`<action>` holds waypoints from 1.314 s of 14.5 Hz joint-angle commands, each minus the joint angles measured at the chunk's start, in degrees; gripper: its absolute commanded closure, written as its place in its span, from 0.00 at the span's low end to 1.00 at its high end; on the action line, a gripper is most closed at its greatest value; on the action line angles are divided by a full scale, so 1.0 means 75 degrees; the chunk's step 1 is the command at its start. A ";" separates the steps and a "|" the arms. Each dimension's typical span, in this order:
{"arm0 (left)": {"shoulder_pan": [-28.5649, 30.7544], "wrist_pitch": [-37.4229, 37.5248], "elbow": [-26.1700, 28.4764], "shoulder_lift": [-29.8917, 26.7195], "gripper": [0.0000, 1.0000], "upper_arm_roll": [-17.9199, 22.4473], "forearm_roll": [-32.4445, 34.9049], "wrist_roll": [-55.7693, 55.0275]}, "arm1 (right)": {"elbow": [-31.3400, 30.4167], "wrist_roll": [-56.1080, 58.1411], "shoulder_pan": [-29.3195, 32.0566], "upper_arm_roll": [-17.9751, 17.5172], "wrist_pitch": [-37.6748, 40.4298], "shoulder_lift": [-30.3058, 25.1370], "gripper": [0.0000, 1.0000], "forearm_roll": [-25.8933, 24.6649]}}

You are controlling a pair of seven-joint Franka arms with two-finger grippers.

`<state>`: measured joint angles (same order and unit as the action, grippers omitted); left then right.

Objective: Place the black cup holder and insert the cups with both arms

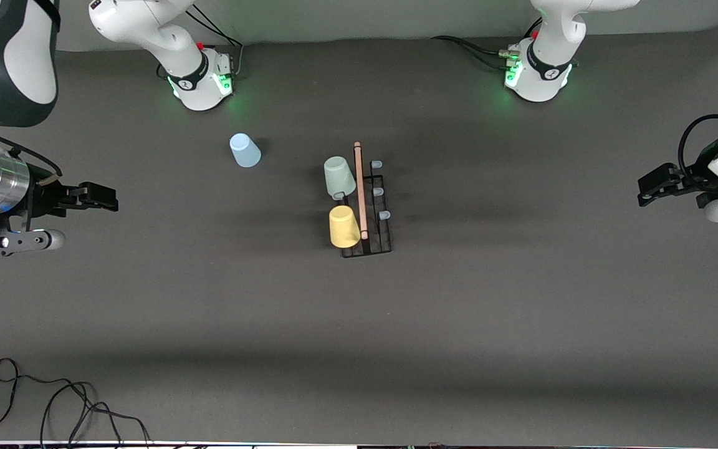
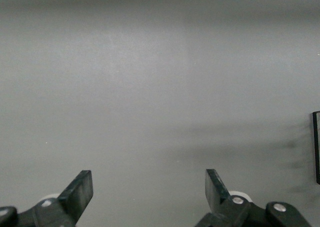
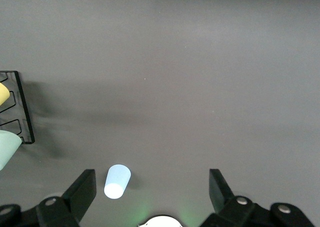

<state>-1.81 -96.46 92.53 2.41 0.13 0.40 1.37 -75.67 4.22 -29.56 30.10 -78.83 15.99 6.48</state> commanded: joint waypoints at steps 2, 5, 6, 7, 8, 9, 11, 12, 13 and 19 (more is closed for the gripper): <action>0.0029 -0.0100 0.0003 -0.0040 0.00 0.0018 -0.0088 -0.0286 | -0.0246 -0.0387 0.1335 -0.1793 0.0034 -0.0525 0.00 -0.0558; 0.0018 -0.0112 0.0003 -0.0028 0.00 0.0019 0.0028 -0.0288 | -0.0585 -0.0387 0.3080 -0.3761 -0.0036 -0.0877 0.00 -0.1038; 0.0030 -0.0112 -0.0009 -0.0028 0.00 0.0030 0.0040 -0.0241 | -0.0714 -0.0387 0.3387 -0.4104 -0.0071 -0.0971 0.00 -0.1156; 0.0030 -0.0112 -0.0020 -0.0028 0.00 0.0030 0.0052 -0.0229 | -0.0866 -0.0387 0.3541 -0.4223 -0.0188 -0.1076 0.00 -0.1181; 0.0030 -0.0112 -0.0020 -0.0028 0.00 0.0030 0.0052 -0.0229 | -0.1169 -0.0376 0.3670 -0.4271 -0.0433 -0.1286 0.00 -0.1181; 0.0030 -0.0112 -0.0032 -0.0028 0.00 0.0030 0.0052 -0.0217 | -0.1613 -0.0295 0.3869 -0.4457 -0.0853 -0.1578 0.00 -0.1181; 0.0006 -0.0112 -0.0044 -0.0028 0.00 0.0030 0.0052 -0.0217 | -0.2330 -0.0270 0.4105 -0.4669 -0.1464 -0.2001 0.00 -0.1181; 0.0018 -0.0100 -0.0055 -0.0040 0.00 0.0030 0.0052 -0.0217 | -0.2460 -0.0282 0.4082 -0.4670 -0.1629 -0.2072 0.00 -0.1181; 0.0018 -0.0088 -0.0044 -0.0040 0.00 0.0030 0.0064 -0.0217 | -0.2542 -0.0282 0.4047 -0.4658 -0.1816 -0.2120 0.00 -0.1192; 0.0006 -0.0123 -0.0056 -0.0028 0.00 0.0018 0.0029 -0.0217 | -0.2555 -0.0305 0.3988 -0.4529 -0.1994 -0.2108 0.00 -0.1122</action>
<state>-1.64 -97.26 92.47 2.41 0.28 0.32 0.18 -93.14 2.48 0.32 -3.91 -92.30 1.58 -1.14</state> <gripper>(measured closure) 0.000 0.000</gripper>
